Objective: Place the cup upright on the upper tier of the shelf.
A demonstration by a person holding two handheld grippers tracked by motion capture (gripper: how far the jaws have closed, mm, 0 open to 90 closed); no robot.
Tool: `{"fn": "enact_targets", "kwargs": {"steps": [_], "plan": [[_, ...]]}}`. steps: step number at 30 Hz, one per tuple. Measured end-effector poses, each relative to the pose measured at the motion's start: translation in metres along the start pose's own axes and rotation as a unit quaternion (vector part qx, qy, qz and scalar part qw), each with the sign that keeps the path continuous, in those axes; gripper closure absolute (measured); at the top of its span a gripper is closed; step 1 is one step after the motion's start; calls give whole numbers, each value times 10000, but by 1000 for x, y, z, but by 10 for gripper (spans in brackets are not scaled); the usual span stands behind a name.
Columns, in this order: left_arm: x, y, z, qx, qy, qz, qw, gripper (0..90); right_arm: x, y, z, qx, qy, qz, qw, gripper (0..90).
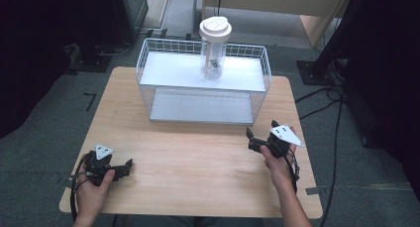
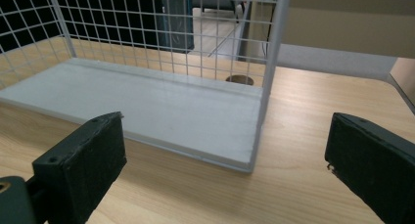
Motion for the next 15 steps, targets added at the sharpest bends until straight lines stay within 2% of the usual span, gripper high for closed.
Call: {"fn": "enact_targets", "kwargs": {"steps": [15], "plan": [[0,0,0,-6,2,-4,10000,21,-26,27,-33,125,273,143,9994,17]]}}
Point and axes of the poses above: each handheld gripper's, and its own axes: x roughly forward along the jaws, y roughly out of its underside, z roughly to its left, the point moved 9 cm from there along x, roughly forward along the jaws, and after that the axes turned 4 degrees about y, right-handed, at the moved point
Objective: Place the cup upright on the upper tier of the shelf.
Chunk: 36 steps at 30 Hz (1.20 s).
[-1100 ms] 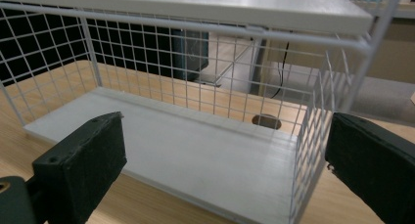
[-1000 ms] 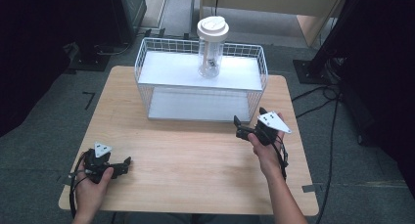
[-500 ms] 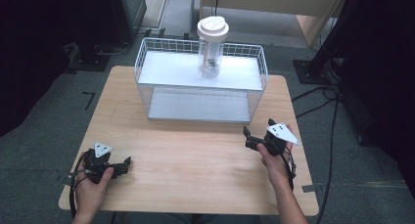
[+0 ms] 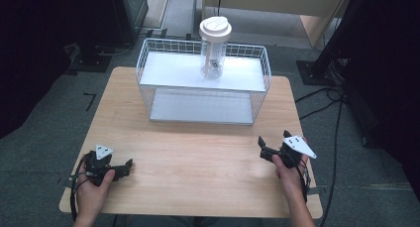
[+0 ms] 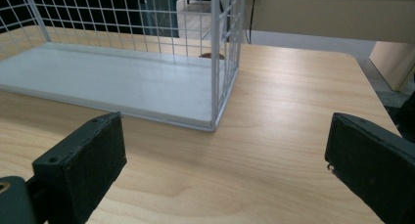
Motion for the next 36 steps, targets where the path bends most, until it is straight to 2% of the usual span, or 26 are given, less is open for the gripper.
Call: {"fn": "enact_targets", "kwargs": {"steps": [9,16,23,28,33,36], "plan": [[0,0,0,-2,-1,0,10000,21,-14,20,-17,-3,113,163,9998,17],[0,0,0,2,-1,2,10000,21,-24,40,-19,-88,111,403,9991,17],[0,0,0,1,-1,2,10000,21,-37,56,-23,-278,182,631,9975,17],[0,0,0,-1,0,1,10000,21,-46,71,-31,-283,378,1013,9937,17],[0,0,0,2,-1,1,10000,21,-57,81,-35,-348,384,1252,9908,17],[0,0,0,1,0,5,10000,22,-59,89,-37,-298,402,1534,9869,18]]}}
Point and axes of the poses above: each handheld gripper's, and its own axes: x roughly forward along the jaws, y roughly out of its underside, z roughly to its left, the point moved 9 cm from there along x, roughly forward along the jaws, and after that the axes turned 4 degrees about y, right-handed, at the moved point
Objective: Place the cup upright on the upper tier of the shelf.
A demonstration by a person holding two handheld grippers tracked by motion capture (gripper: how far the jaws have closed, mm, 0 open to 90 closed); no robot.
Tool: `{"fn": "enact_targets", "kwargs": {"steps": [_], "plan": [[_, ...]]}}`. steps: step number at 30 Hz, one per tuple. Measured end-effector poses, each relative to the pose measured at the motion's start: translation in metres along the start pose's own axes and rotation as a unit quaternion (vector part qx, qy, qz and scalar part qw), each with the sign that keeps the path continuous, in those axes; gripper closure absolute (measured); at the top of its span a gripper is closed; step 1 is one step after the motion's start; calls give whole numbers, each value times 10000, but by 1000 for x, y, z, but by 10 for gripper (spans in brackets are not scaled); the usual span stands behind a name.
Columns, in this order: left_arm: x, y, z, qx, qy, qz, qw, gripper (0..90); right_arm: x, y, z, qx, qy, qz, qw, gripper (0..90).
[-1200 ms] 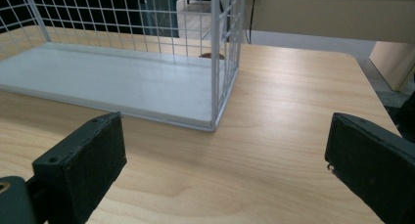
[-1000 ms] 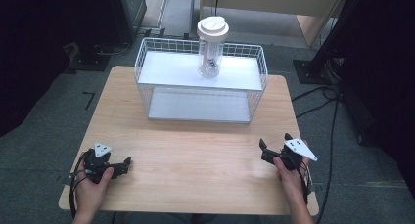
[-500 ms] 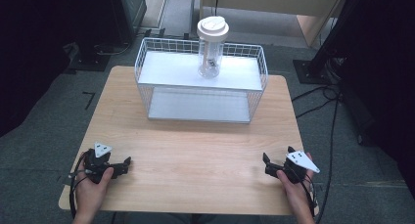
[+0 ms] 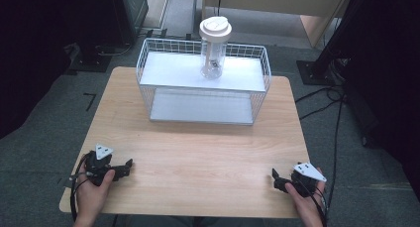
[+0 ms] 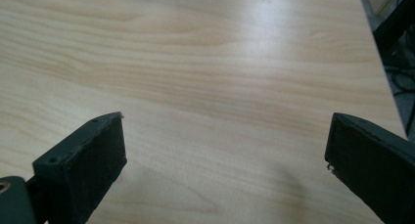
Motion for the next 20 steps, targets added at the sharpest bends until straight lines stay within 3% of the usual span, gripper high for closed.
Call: {"fn": "enact_targets", "kwargs": {"steps": [3,4,9,12,16,20], "plan": [[0,0,0,-5,0,-5,10000,22,0,2,1,99,-107,94,9998,19],[0,0,0,-5,0,-5,10000,22,2,6,2,142,-208,327,9991,20],[0,0,0,-5,-1,-7,10000,22,5,10,3,18,-77,572,9983,20],[0,0,0,-4,-1,-6,10000,22,5,10,5,-104,-62,564,9983,20],[0,0,0,-5,0,-6,10000,21,5,12,6,25,-250,656,9975,21],[0,0,0,-6,0,-7,10000,22,5,12,6,-5,-279,655,9975,21]]}}
Point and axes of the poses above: each handheld gripper's, and its own axes: x roughly forward along the jaws, y roughly out of its underside, z roughly to its left, the point moved 9 cm from there along x, roughly forward along the jaws, and after that the axes turned 4 degrees about y, right-handed, at the moved point
